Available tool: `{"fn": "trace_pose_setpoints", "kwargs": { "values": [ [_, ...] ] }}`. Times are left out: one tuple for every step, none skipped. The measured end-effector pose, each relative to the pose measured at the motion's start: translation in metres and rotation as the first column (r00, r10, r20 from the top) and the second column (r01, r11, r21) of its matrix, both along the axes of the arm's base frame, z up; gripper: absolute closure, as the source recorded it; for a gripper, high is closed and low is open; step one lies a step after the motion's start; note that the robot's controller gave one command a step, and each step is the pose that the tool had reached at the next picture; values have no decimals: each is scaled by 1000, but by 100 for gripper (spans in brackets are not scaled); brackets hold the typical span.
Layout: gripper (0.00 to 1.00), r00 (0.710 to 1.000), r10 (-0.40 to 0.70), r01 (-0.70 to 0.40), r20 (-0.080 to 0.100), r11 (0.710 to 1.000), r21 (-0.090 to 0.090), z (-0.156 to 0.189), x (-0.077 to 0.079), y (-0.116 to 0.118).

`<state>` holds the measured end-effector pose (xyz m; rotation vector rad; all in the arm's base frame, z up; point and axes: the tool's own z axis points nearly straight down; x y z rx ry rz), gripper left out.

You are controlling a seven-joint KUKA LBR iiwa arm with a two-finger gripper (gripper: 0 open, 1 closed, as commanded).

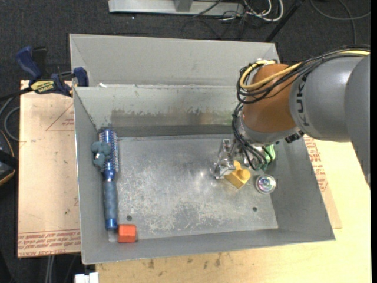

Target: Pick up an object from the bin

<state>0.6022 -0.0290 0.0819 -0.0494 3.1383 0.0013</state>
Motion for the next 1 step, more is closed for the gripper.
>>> {"fn": "trace_pose_setpoints", "kwargs": {
  "values": [
    [100, 967, 254, -254, 9, 967, -4, 192, 10, -5]
  ]
}}
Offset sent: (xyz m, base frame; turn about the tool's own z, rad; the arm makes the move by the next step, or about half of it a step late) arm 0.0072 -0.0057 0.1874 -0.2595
